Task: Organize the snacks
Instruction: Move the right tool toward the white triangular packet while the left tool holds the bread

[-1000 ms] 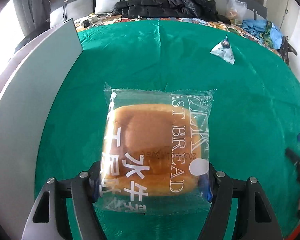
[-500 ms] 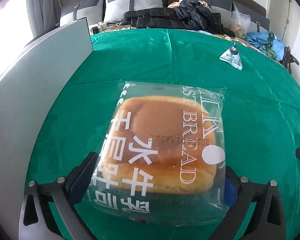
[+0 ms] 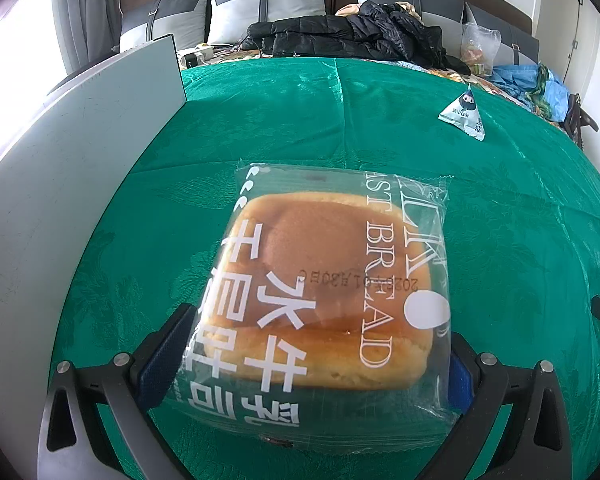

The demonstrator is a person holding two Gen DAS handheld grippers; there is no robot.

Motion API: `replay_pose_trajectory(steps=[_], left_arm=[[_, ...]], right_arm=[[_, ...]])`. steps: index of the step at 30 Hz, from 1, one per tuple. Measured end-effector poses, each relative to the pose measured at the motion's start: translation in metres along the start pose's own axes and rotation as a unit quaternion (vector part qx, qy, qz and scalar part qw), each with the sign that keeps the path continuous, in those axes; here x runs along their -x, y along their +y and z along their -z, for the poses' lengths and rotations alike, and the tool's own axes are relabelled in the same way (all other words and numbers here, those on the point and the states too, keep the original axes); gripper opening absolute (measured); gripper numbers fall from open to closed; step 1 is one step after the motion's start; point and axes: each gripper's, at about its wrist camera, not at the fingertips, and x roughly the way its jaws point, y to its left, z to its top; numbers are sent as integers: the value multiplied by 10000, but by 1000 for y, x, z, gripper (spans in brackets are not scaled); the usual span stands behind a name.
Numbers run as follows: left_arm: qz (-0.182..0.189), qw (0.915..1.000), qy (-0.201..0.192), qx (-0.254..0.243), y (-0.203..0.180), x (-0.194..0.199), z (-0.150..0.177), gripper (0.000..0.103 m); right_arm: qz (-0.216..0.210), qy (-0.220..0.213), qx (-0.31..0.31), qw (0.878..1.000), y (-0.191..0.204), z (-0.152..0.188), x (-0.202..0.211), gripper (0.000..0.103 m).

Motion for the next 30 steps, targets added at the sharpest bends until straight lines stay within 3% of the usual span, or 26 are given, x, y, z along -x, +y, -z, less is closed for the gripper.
replay_pose_trajectory(steps=[21, 25, 30], left_arm=[[2, 10000, -2, 2, 0, 0, 0, 103], [0, 10000, -2, 2, 0, 0, 0, 103], [4, 10000, -2, 5, 0, 0, 0, 103]], right_arm=[[170, -21, -162, 9997, 0, 0, 2, 95], [-105, -95, -440, 9989, 10, -33, -11, 95], [-463, -243, -230, 9984, 33, -110, -46, 95]])
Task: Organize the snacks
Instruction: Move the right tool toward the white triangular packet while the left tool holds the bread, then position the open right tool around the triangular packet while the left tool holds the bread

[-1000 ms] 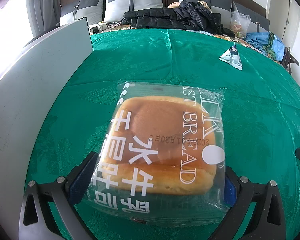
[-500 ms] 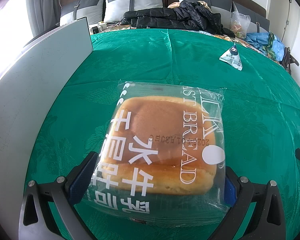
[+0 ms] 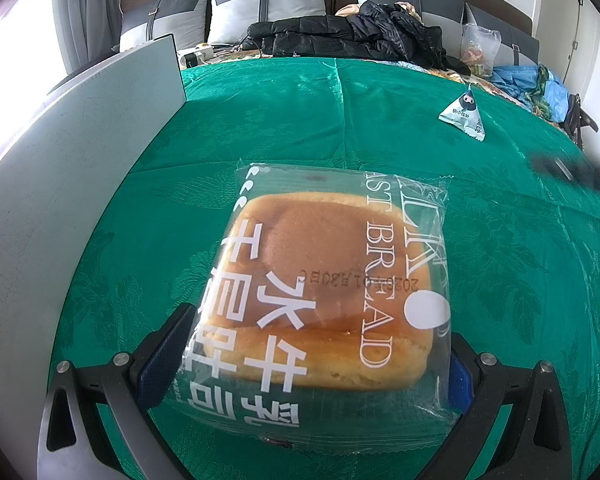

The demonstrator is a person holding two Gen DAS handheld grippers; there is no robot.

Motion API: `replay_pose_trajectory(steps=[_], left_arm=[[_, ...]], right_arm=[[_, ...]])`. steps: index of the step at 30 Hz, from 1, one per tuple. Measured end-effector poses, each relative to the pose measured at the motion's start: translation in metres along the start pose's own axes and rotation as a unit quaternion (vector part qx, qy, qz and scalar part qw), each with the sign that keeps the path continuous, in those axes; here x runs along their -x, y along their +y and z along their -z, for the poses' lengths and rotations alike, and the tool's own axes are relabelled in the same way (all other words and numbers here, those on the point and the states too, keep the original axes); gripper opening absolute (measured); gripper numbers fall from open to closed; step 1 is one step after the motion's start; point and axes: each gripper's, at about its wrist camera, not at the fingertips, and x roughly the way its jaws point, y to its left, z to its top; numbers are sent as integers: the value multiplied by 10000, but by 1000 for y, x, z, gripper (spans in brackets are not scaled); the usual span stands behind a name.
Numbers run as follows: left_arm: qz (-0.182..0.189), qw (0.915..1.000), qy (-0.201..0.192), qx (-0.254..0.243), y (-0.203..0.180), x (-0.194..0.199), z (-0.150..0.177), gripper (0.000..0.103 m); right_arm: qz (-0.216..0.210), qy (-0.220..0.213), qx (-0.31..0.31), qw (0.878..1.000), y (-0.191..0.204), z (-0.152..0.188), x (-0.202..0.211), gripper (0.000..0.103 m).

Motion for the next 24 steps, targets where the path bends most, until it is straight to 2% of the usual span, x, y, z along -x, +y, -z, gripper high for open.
replay_pose_trajectory(steps=[4, 7, 12, 13, 14, 15, 18, 24], left_arm=[[-2, 10000, 0, -1, 0, 0, 0, 103], [-4, 10000, 0, -2, 0, 0, 0, 103], [4, 10000, -1, -3, 1, 1, 2, 103], [7, 10000, 0, -2, 1, 1, 1, 103], [8, 10000, -1, -1, 1, 1, 1, 103], [9, 10000, -1, 0, 1, 1, 1, 103], [7, 10000, -1, -1, 1, 0, 1, 103], [5, 10000, 0, -1, 0, 0, 1, 103]], right_arm=[[28, 139, 106, 9998, 21, -57, -45, 95], [156, 300, -90, 9994, 26, -77, -73, 95], [432, 533, -605, 9958, 26, -85, -106, 93], [529, 402, -563, 9962, 29, -87, -105, 84], [549, 359, -512, 9965, 31, -87, -103, 50], [647, 297, -395, 9967, 33, -87, -101, 52], [485, 325, -203, 9981, 33, -79, -94, 51], [251, 125, 148, 9995, 27, -31, -34, 51]])
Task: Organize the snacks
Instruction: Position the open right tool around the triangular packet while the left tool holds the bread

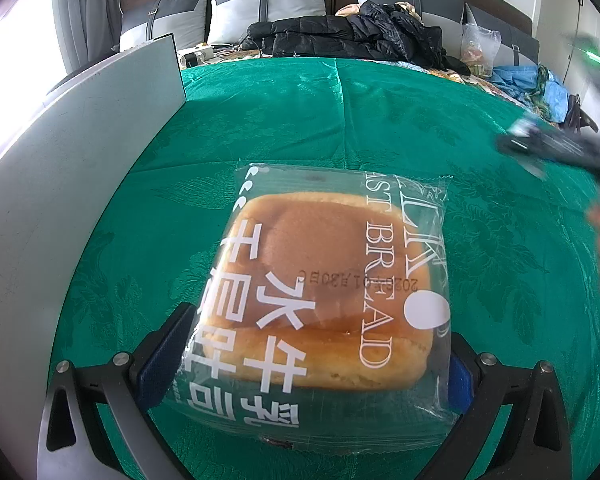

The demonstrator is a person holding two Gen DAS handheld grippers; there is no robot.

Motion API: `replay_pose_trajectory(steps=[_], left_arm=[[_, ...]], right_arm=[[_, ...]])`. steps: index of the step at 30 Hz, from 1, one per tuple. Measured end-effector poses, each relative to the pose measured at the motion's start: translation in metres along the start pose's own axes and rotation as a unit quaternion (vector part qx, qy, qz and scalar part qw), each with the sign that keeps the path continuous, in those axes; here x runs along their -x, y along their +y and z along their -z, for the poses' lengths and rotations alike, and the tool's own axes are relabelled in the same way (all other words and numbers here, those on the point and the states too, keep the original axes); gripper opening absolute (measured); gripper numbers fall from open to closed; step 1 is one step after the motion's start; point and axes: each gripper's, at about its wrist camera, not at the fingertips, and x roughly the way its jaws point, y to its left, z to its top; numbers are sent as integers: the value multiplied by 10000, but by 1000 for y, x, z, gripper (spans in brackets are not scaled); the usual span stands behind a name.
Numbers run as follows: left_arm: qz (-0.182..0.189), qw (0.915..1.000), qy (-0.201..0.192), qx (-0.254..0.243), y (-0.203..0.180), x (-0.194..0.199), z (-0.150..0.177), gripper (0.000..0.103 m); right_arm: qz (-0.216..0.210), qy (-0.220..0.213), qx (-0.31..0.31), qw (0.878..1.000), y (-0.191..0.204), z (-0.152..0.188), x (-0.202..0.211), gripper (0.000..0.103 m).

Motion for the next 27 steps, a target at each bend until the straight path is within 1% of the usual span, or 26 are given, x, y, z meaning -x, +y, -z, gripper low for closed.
replay_pose_trajectory(steps=[4, 6, 7, 11, 12, 15, 16, 17, 19, 20, 24, 27], left_arm=[[-2, 10000, 0, 0, 0, 0, 0, 103], [-1, 10000, 0, 0, 0, 0, 0, 103], [-1, 10000, 0, 0, 0, 0, 0, 103], [0, 10000, 0, 1, 0, 0, 0, 103], [0, 10000, 0, 1, 0, 0, 0, 103], [0, 10000, 0, 1, 0, 0, 0, 103], [0, 10000, 0, 1, 0, 0, 0, 103], [0, 10000, 0, 1, 0, 0, 0, 103], [0, 10000, 0, 1, 0, 0, 0, 103], [1, 10000, -1, 2, 0, 0, 0, 103], [0, 10000, 0, 1, 0, 0, 0, 103], [1, 10000, 0, 1, 0, 0, 0, 103]], right_arm=[[-152, -86, 77, 9998, -11, 46, 56, 51], [-140, -25, 25, 9999, -16, 69, 76, 51], [-121, 66, -31, 9999, -20, 86, 86, 51], [116, 124, -142, 9998, -22, 121, 99, 52], [143, 94, -188, 9997, -22, 125, 98, 52], [216, 20, -310, 9993, -24, 129, 87, 61], [168, 83, -402, 9990, -26, 130, 80, 71], [121, -28, -405, 9991, -27, 131, 80, 77], [188, -59, -311, 9993, -25, 132, 77, 81], [215, -38, -245, 9995, -24, 133, 75, 85], [316, 44, -52, 9995, -17, 132, 71, 88], [291, 60, -42, 9995, -17, 134, 70, 90]])
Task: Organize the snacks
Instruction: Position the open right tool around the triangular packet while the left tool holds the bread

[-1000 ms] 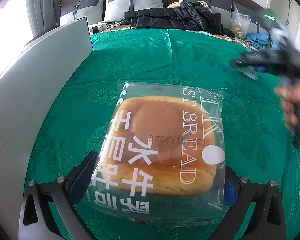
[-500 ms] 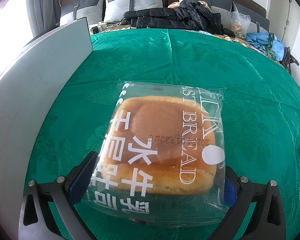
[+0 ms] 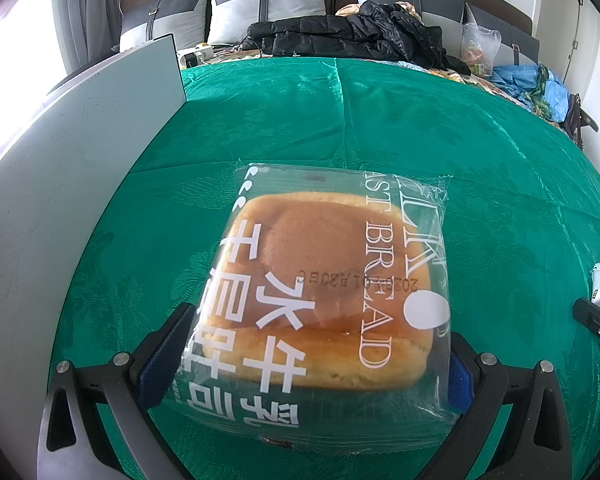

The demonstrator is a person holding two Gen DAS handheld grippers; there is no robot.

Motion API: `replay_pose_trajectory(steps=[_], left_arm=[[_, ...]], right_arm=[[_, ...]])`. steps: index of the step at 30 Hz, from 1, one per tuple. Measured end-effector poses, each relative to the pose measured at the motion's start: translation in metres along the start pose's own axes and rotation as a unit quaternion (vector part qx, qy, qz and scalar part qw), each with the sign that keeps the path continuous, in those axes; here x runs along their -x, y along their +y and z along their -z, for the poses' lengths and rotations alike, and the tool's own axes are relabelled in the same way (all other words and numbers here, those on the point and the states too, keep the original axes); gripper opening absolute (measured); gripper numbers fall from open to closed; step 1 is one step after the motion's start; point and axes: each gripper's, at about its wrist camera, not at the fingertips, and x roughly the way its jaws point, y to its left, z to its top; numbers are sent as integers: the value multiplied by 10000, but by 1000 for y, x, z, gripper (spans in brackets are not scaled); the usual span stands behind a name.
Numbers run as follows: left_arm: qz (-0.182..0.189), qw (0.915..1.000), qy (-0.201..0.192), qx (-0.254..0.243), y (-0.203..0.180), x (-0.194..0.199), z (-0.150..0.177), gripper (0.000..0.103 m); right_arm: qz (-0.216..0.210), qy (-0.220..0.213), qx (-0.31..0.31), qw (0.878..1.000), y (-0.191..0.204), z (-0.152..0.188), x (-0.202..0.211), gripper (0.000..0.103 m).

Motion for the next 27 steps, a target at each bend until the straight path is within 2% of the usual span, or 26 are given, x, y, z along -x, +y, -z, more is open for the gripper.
replay_pose_trajectory(steps=[27], left_arm=[[6, 10000, -1, 4, 0, 0, 0, 103]], right_arm=[[-19, 43, 40, 10000, 4, 0, -1, 95]])
